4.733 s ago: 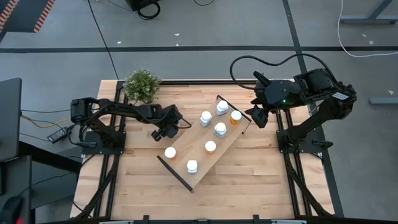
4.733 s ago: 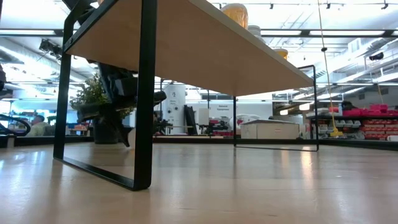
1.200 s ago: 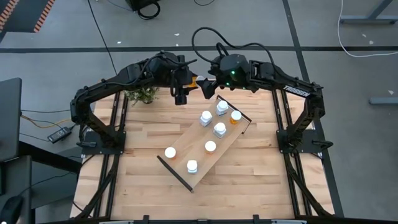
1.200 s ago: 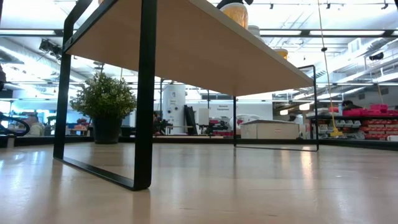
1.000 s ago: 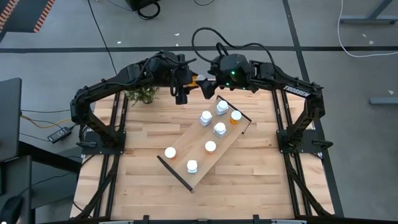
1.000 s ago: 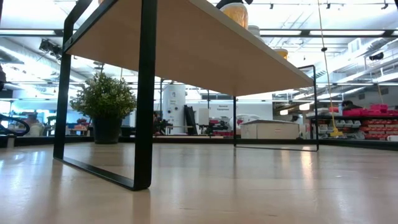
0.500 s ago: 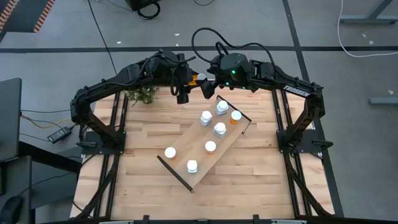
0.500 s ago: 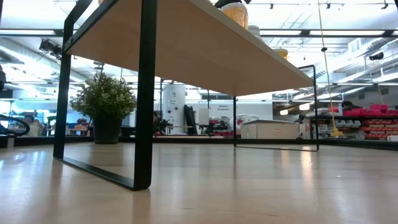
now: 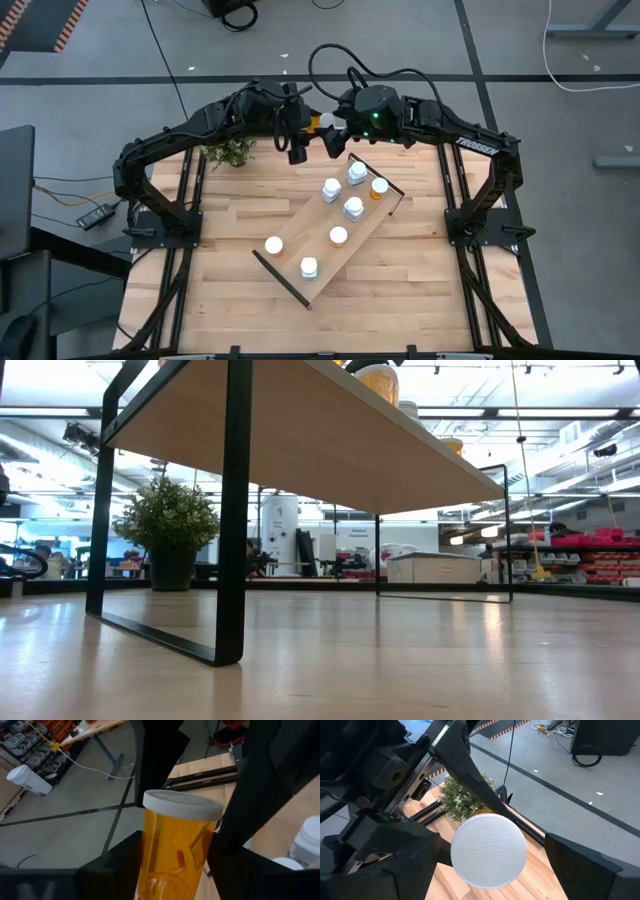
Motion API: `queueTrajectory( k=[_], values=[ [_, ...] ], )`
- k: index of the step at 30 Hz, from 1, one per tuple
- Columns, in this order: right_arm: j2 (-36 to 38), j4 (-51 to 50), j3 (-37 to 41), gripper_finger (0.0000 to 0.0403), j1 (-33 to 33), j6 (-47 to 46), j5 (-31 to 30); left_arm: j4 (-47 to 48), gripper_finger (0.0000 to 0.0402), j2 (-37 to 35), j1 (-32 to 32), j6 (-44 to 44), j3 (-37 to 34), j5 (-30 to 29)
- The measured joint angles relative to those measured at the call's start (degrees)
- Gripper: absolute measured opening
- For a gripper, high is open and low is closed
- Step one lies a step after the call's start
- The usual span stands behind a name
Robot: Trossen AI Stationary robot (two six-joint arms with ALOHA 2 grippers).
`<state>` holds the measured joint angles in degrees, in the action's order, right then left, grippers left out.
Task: Pick and place medicine bottles onto shelf by color
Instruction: Put the orange pill bottle on the shelf
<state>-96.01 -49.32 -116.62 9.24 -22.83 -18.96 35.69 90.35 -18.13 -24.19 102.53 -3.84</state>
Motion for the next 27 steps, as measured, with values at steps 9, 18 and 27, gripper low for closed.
queueTrajectory(
  k=[9,18,27],
  values=[
    [0.2,0.1,0.0,0.0365,0.0,0.3,0.0,-1.1,0.0207,0.0,0.8,1.4,-0.1,-0.2],
    [0.1,-0.2,0.0,0.0365,0.0,0.5,0.0,-2.1,0.0213,0.0,2.2,0.6,-0.1,0.2],
    [0.0,-0.3,0.0,0.0362,0.0,0.4,0.0,-1.8,0.0207,0.0,2.4,-6.5,-0.1,0.0]
  ],
)
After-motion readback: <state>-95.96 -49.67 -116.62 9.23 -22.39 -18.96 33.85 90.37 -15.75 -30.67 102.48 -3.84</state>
